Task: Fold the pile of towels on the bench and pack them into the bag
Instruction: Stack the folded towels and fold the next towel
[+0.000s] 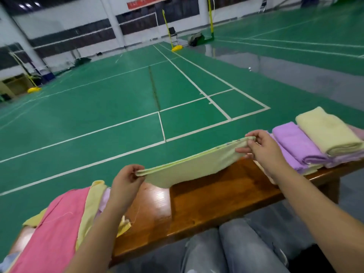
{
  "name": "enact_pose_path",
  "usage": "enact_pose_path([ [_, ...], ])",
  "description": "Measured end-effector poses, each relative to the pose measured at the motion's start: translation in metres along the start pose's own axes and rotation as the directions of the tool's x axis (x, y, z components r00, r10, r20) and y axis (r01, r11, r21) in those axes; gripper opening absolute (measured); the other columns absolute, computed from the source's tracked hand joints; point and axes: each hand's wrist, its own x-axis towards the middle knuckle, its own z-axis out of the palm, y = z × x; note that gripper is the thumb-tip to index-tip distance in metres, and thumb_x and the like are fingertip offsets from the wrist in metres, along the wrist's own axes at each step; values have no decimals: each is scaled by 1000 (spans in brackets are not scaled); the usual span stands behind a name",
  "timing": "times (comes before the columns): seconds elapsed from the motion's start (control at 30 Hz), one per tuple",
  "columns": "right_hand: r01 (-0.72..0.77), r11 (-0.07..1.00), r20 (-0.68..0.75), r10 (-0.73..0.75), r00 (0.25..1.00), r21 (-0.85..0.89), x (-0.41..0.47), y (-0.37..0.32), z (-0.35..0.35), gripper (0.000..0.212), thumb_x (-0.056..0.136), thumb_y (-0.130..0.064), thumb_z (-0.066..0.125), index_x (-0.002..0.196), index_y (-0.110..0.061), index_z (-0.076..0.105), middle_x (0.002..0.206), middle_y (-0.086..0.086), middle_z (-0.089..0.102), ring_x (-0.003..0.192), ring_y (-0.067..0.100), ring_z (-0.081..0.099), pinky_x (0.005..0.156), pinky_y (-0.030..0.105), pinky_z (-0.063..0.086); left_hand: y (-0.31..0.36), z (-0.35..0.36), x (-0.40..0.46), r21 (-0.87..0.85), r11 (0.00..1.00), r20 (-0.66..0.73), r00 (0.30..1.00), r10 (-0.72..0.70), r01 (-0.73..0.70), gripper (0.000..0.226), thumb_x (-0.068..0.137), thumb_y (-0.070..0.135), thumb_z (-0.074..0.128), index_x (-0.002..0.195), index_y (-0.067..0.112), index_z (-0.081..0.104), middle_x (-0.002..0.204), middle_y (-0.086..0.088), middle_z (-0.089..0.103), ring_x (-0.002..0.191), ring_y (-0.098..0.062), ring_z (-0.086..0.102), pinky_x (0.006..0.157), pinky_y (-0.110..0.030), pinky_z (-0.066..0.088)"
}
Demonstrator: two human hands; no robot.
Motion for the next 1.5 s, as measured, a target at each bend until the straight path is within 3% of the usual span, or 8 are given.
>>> enact_pose_path([
  [0.07, 102, 995, 16, -102, 995, 9, 17, -37, 6, 26, 100, -4, 39, 91, -25, 50, 109, 5, 52, 76, 16, 72, 47, 16, 47, 26, -16, 21, 34, 995, -113, 989, 94, -91, 33, 84, 0, 68, 79, 32, 60, 76, 4, 67, 75, -19, 64, 72, -32, 51],
  [0.17, 321, 946, -12, -322, 947, -39, 33, -100, 7, 26, 99, -4, 43, 88, -26, 51, 106, 4, 55, 54, 9, 68, 38, 12, 38, 71, -48, 42, -41, 964, -287, 927, 240, -262, 21, 90, 4, 63, 81, 23, 60, 68, 5, 63, 58, 5, 56, 58, -11, 47],
  [0.33, 534, 837, -36, -541, 840, -120, 47, -156, -3, 17, 94, -5, 55, 104, -19, 55, 95, 2, 61, 48, 0, 56, 46, 14, 46, 119, -87, 59, -267, 886, -364, 891, 273, -380, 23, 89, 6, 64, 77, 25, 59, 70, 12, 57, 66, 0, 48, 65, -15, 40],
  [0.5, 465, 877, 30, -465, 885, -123, 47, -152, -6, 18, 92, -2, 56, 90, -20, 57, 83, -12, 64, 74, -9, 59, 79, 18, 44, 130, -86, 54, -395, 854, -318, 923, 217, -337, 21, 92, 5, 58, 78, 21, 56, 59, 18, 57, 57, 1, 47, 54, -13, 40],
  [0.7, 239, 880, 276, -369, 887, 410, 17, -162, -22, 12, 74, -17, 66, 85, -18, 63, 69, -8, 67, 59, 3, 59, 55, 16, 52, 133, -93, 31, -550, 764, -331, 928, 172, -338, 25, 97, 12, 50, 75, 22, 55, 58, 16, 52, 51, 1, 43, 46, -13, 38],
  [0.97, -305, 883, 216, 240, 946, 356, 33, -108, 13, 16, 94, 3, 47, 83, -1, 58, 52, 2, 65, 42, 6, 60, 45, 17, 52, 88, -37, 37, -709, 677, -27, 951, -306, 198, 23, 98, 26, 54, 81, 11, 54, 74, -8, 61, 55, -13, 62, 55, -25, 51],
  [1.2, -182, 956, 52, 175, 983, 230, -16, -50, 68, 11, 92, -7, 59, 101, -2, 63, 78, 5, 68, 62, 9, 62, 64, 25, 53, 105, 39, -12, -648, 716, 73, 957, -281, 260, 24, 96, 24, 56, 77, 12, 47, 61, -5, 45, 51, -14, 45, 47, -25, 39],
  [1.5, 82, 995, 129, -74, 989, -61, -79, -42, 83, 13, 91, -12, 60, 91, -26, 59, 89, -11, 71, 83, -3, 66, 71, 15, 50, 129, 76, -54, -482, 849, 140, 976, -169, 216, 10, 91, 11, 63, 92, 1, 63, 77, -12, 68, 61, -11, 64, 64, -25, 57],
])
